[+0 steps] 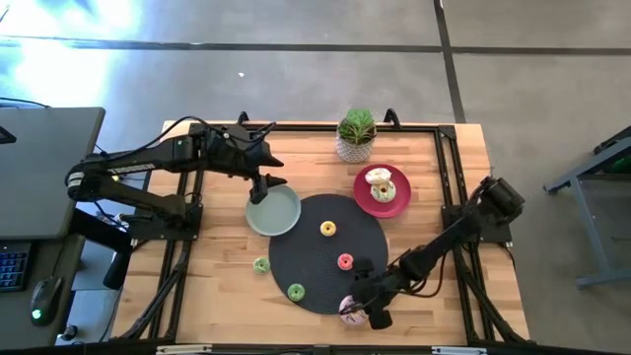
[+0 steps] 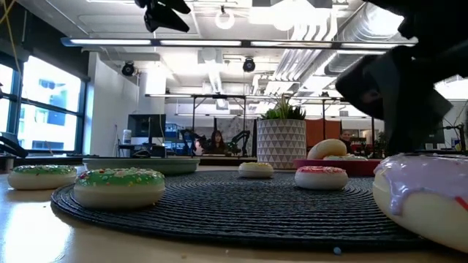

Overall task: Pick & Place donuts
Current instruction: Put the big purple doughnut on the red plate

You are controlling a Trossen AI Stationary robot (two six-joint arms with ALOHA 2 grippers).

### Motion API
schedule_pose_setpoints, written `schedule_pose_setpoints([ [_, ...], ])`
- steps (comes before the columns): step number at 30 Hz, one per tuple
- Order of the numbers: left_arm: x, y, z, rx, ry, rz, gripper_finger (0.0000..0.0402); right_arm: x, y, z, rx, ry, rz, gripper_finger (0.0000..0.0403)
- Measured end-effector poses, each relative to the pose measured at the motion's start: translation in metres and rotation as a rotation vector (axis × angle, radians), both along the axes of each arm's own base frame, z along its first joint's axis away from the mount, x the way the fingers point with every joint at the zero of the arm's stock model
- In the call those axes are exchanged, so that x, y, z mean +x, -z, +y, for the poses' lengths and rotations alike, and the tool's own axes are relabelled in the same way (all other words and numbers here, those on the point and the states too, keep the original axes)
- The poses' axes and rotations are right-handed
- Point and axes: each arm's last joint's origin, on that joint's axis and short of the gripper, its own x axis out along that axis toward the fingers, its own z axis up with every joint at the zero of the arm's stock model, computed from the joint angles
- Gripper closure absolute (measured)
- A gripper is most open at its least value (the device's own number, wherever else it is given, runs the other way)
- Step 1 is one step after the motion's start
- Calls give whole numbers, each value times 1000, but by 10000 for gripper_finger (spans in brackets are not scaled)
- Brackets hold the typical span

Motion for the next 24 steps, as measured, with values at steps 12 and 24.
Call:
schedule_pose_setpoints([
  [12,0,0,0,1,13,-2,163,2,18,-1,-44,-26,50,241],
  [24,1,-2,0,9,13,-22,163,4,-20,-25,14,24,25,358],
])
